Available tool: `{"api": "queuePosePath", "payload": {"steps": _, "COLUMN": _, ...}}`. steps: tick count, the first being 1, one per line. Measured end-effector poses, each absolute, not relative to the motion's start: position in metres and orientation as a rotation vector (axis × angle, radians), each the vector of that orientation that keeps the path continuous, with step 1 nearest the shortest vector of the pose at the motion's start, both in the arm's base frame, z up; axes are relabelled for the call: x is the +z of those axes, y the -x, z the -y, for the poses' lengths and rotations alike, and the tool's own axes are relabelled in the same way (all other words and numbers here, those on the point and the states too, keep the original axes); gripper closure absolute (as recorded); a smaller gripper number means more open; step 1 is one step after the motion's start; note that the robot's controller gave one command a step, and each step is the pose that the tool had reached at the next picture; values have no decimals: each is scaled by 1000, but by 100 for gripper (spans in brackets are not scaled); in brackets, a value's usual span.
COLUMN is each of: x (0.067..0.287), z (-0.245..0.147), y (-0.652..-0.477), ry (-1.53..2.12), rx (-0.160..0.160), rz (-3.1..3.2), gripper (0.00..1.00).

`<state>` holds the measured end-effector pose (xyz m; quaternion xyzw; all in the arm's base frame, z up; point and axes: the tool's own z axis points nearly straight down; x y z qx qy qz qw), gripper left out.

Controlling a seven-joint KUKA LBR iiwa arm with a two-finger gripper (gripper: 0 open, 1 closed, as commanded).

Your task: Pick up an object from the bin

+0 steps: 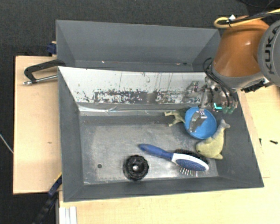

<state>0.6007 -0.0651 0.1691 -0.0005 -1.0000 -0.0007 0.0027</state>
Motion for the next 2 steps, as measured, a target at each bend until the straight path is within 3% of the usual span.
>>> {"api": "queuePosePath", "payload": {"steps": 1, "x": 71, "z": 133, "y": -571, "ry": 474, "rx": -4, "rz": 3111, "gripper": 0}}
{"api": "queuePosePath", "payload": {"steps": 2, "x": 102, "z": 95, "y": -575, "ry": 719, "rx": -1, "rz": 3066, "gripper": 0}}
